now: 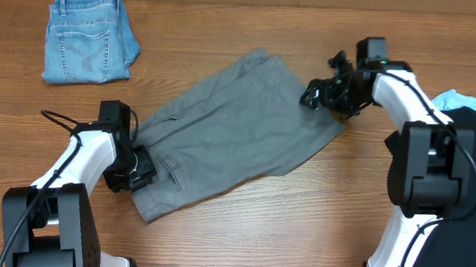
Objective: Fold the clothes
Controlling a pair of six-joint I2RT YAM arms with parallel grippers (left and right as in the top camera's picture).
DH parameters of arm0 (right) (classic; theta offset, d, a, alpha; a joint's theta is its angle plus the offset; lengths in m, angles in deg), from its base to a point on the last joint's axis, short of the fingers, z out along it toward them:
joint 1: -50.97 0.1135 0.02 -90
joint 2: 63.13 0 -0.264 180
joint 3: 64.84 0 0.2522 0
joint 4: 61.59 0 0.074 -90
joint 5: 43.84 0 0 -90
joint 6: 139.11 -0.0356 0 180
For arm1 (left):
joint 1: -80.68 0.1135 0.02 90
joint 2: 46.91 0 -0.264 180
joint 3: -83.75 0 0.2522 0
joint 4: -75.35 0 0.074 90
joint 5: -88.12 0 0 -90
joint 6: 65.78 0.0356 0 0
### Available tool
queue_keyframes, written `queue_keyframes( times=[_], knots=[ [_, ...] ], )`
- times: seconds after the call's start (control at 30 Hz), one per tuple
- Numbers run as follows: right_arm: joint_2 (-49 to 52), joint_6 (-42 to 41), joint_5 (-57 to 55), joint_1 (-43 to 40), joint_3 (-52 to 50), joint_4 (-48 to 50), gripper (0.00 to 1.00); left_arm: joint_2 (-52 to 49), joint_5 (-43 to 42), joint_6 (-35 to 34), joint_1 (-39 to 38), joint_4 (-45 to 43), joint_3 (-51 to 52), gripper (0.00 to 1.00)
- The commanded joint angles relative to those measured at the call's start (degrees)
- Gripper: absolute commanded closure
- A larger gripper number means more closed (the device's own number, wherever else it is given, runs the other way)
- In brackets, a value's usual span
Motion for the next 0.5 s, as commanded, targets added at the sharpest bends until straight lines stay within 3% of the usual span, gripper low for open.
queue_keyframes(
  times=[0.0, 0.17, 0.27, 0.47],
  knots=[
    [0.8, 3.7, 6.7, 2.1, -1.7, -0.9, 0.19, -0.5, 0.5, 1.6, -0.4, -0.1, -0.6, 0.38],
    [0.7, 6.5, 7.5, 5.1, -1.9, -4.1, 0.62, -0.5, -1.9, 4.2, -0.4, 1.7, -4.3, 0.37],
    [0.7, 5.1, 3.5, 4.9, -1.6, -4.6, 0.96, -0.5, -2.2, 5.7, -0.4, 4.3, -7.9, 0.37],
    [-0.3, -13.2, -12.2, -0.4, -0.4, -6.4, 0.96, -0.5, -1.8, 7.9, -0.4, 9.1, -13.4, 0.37]
  ],
)
